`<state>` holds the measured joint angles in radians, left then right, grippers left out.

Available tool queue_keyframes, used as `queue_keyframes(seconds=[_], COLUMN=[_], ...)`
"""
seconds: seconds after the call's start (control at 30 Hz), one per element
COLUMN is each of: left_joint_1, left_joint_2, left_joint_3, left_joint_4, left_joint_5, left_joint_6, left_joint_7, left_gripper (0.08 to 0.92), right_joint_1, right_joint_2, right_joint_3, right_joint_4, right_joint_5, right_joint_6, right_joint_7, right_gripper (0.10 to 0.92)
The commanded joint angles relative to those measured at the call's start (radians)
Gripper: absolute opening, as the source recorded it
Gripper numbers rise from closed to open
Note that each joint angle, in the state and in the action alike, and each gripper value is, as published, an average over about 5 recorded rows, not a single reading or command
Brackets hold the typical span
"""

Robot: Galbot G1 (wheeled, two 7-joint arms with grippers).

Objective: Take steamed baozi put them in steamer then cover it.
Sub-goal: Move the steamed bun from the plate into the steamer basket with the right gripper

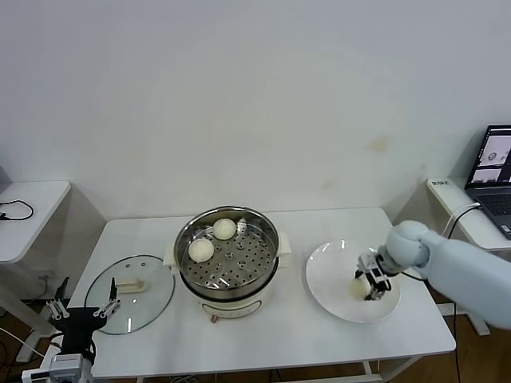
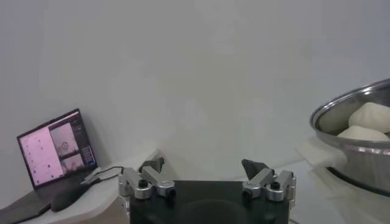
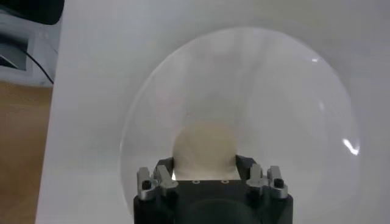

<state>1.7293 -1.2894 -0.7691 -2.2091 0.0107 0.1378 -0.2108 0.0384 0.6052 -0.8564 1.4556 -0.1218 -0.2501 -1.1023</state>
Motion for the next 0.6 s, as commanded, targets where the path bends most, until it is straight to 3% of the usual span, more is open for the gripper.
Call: queue_keyframes(seconds=[0.03,0.6], left_joint_1=[-0.002,-0.006], left_joint_2=[0.002,0.012], left_joint_3=[0.002,0.000], left_joint_4=[0.000,0.000], left_joint_5=[-0.002,-0.006], left_joint_6=[0.000,0.001], left_joint_7=[0.000,-0.002], left_gripper=[0.823,0.823], right_joint_1=[0.212,0.569], right_joint_2=[-0.005,0.269], right_joint_3=[-0.038,-0.244], right_joint_4=[0.010,0.016], right_joint_5=[0.083,0.293], right_joint_6=[-0.004,-0.038], right_joint_7=[-0.043,0.030], right_gripper=[0.643,0.645])
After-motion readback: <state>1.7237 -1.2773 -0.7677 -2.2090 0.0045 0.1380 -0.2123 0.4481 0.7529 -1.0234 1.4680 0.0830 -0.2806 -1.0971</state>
